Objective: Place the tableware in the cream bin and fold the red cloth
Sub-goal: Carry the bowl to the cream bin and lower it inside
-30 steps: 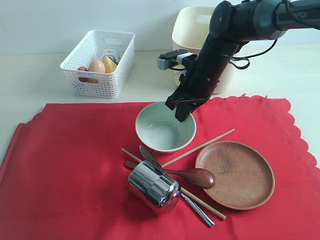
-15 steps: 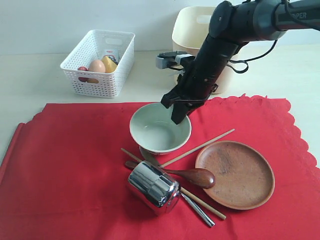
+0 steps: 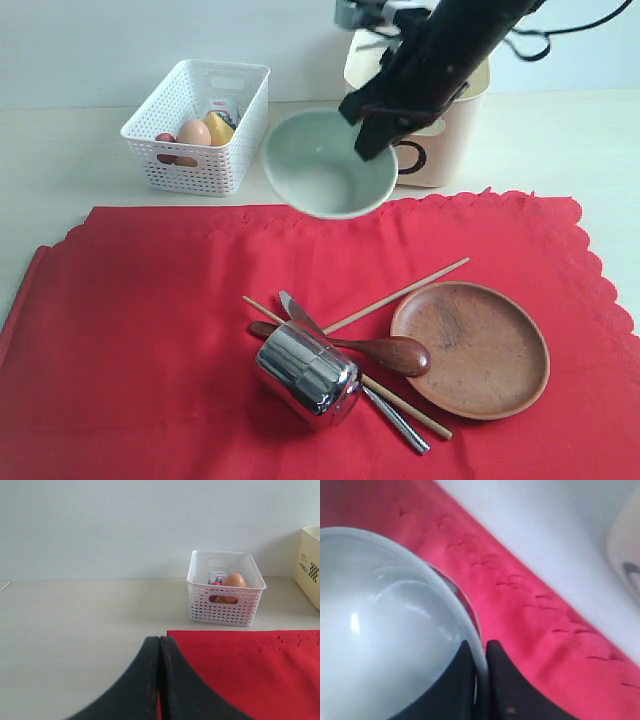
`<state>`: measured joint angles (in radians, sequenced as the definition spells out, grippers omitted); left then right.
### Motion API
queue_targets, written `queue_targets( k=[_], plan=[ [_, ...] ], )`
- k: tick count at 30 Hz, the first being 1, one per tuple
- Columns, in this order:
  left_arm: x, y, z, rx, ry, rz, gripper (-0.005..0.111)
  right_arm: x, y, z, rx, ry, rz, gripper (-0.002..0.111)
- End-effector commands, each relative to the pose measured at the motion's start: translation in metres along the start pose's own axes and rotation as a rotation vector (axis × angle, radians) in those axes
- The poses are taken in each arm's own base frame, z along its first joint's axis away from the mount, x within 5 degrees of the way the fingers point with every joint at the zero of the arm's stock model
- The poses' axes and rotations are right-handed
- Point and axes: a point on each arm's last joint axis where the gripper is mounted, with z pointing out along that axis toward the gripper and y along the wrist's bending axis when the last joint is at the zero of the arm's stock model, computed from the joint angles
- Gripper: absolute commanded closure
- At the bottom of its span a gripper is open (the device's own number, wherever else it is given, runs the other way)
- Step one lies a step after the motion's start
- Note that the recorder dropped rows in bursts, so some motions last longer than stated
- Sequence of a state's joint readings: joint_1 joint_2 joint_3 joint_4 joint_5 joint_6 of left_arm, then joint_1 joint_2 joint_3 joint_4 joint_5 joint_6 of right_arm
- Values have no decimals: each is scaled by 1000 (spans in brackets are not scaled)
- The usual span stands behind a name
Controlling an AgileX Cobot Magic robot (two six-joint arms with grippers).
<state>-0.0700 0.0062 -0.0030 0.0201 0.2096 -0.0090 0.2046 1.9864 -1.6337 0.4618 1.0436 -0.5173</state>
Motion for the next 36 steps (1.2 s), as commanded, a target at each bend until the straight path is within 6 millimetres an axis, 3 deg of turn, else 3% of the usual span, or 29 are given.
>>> queue_targets(
  k=[1,5,10,20,36],
  plan=[
    [1,0,0,-1,-5,4,107,-14,-16,-59,83,-192,51,108],
    [1,0,0,-1,-5,4,107,-19,-44,-92,190,-368,138,108],
    [1,0,0,-1,-5,4,107,-20,-71,-98,275,-479,200,108],
    [1,0,0,-1,-5,4,107,-22,-103,-57,355,-467,204,108],
    [1,0,0,-1,-5,4,107,-17,-130,-14,414,-427,195,108]
  ],
)
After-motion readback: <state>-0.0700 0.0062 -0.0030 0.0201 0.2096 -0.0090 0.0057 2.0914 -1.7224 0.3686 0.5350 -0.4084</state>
